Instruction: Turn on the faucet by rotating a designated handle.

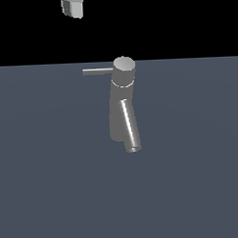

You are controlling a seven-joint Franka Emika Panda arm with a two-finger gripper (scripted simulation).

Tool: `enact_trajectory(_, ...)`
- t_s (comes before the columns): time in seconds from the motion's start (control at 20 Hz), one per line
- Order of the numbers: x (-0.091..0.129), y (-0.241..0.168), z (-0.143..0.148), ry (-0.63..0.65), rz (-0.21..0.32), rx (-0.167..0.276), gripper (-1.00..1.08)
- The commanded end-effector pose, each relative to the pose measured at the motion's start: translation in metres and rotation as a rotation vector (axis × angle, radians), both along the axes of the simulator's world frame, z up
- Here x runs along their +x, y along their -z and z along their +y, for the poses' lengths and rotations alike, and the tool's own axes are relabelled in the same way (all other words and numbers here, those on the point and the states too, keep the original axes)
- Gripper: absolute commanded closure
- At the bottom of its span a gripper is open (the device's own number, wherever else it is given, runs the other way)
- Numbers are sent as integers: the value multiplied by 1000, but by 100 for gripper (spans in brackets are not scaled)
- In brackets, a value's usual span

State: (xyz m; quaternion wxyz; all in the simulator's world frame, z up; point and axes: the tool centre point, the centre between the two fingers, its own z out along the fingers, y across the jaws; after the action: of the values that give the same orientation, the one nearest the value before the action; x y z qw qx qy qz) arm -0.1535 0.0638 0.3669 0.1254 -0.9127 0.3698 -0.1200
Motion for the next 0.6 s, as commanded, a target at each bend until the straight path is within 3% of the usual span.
enact_trajectory(0.0,10,8,3,58,-17,23,108)
enact_trajectory(0.55,57,40,11,303,-89,120,108)
